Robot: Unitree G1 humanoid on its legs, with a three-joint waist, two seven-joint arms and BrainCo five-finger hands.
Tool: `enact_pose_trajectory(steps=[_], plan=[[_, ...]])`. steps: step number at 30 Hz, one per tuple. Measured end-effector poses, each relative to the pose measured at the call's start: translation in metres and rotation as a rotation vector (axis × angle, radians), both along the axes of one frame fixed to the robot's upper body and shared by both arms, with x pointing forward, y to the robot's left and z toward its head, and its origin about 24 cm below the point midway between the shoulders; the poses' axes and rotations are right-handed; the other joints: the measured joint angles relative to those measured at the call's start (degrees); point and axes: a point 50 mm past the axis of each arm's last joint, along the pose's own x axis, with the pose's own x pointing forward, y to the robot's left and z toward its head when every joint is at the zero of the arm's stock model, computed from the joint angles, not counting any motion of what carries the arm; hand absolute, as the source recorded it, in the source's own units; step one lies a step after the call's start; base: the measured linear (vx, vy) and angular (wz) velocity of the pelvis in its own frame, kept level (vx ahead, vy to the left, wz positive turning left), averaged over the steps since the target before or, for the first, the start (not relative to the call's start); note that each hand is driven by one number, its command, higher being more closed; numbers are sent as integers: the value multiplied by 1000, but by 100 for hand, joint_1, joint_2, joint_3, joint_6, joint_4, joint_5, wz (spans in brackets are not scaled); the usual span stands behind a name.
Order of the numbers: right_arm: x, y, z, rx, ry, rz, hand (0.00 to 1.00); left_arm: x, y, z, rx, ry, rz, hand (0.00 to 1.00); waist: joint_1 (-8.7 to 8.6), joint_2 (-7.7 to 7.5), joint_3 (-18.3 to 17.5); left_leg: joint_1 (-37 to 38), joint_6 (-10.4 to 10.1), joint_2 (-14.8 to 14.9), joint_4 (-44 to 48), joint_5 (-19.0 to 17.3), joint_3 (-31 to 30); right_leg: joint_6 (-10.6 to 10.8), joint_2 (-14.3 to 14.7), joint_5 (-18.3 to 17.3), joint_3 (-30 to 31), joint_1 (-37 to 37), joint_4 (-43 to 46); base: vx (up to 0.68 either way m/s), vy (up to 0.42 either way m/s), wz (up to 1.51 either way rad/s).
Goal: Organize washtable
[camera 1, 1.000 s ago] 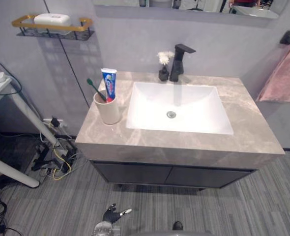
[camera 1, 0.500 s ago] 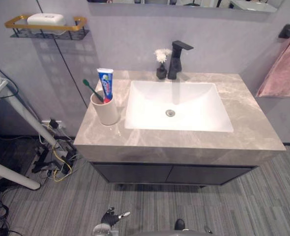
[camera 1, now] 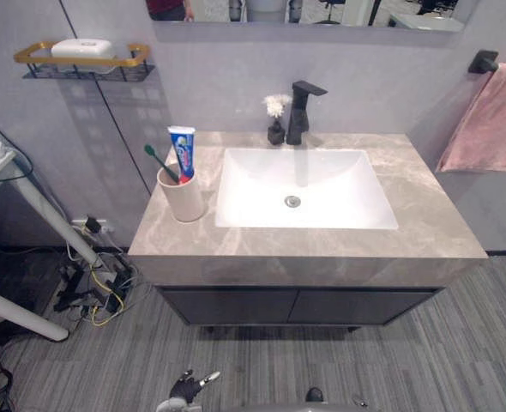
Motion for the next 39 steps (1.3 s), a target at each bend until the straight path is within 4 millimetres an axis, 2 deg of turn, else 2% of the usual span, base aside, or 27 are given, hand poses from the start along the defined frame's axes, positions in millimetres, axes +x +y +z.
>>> enact_pose_trajectory(steps=[5, 7, 8, 9, 11, 13, 16, 17, 19, 23, 31, 36, 37, 39], plan=[[-3, -1, 0, -1, 13, 9, 0, -7, 9, 1, -43, -42, 246, 0, 1, 19, 12, -29, 3, -5, -30, 4, -76, -8, -2, -36, -59, 0, 1, 4, -6, 7], [-4, -1, 0, -4, 14, 7, 0, 2, 19, 10, -53, -167, 396, 0, 8, 24, 16, -62, 3, -5, -65, 14, -169, -18, -3, -68, -143, 0, 2, 33, -5, 18], [-4, -2, 0, -4, 14, 7, 0, 5, 22, 14, -50, -205, 416, 0, 17, 27, 17, -70, 3, -4, -70, 15, -184, -22, -2, -77, -159, 0, 3, 68, -5, 19], [-3, -2, 0, -7, 10, 10, 0, 16, 31, 28, -41, -333, 487, 0, 23, 29, 18, -96, 4, -4, -84, 16, -234, -39, 0, -93, -198, -1, 4, 55, -2, 15], [-2, -2, 0, -10, 7, 12, 0, 22, 38, 39, -37, -422, 527, 0, 29, 41, 20, -127, 5, -5, -86, 16, -278, -58, -2, -107, -239, -2, 4, 55, -2, 16], [-1, -4, 1, -16, 6, 25, 0, 34, 53, 64, -8, -593, 595, 0, 60, 65, 21, -164, 6, -3, -88, 17, -342, -91, -2, -136, -307, -3, 26, 55, -4, 15], [1, -7, 1, -29, 4, 54, 0, 46, 68, 90, 40, -745, 638, 0, 97, 127, 50, -122, 7, 3, -84, 17, -424, -93, -44, -289, -341, -20, 270, 42, 4, 14], [1, -8, 2, -31, 1, 54, 0, 48, 71, 96, 49, -772, 639, 0, 109, 131, 47, -121, 7, 4, -80, 18, -437, -110, -48, -302, -339, -19, 292, 39, 13, 14], [4, -8, 2, -36, -11, 64, 0, 57, 77, 119, 78, -885, 629, 0, 168, 130, 48, -121, 18, 7, -78, 24, -445, -120, -64, -317, -330, -40, 366, 5, 12, 6], [11, -7, 4, -46, -40, 106, 0, 62, 86, 158, 153, -1065, 619, 0, 187, 118, 44, -125, 36, 6, -48, 37, -434, -121, -80, -318, -330, -25, 371, -28, -2, 1], [11, -6, 5, -41, -60, 111, 0, 77, 75, 202, 177, -1263, 525, 0, 181, 132, 34, -126, 3, 48, -108, 147, -453, -101, -50, -303, -372, -10, 353, -44, -14, 3], [10, -6, 5, -40, -61, 109, 0, 82, 67, 216, 158, -1331, 486, 0, 171, 141, -1, -118, -30, 83, -213, 201, -451, -107, -10, -289, -396, -9, 309, 2, -3, 1], [10, -6, 4, -40, -59, 108, 0, 84, 65, 219, 148, -1346, 472, 100, 171, 137, -22, -117, -44, 96, -243, 222, -450, -105, 15, -261, -400, -9, 262, 0, 0, 0], [10, -6, 4, -40, -60, 107, 0, 86, 63, 222, 140, -1363, 462, 100, 172, 135, -30, -110, -52, 115, -272, 229, -448, -104, 49, -249, -391, -9, 227, 16, -4, -2]])
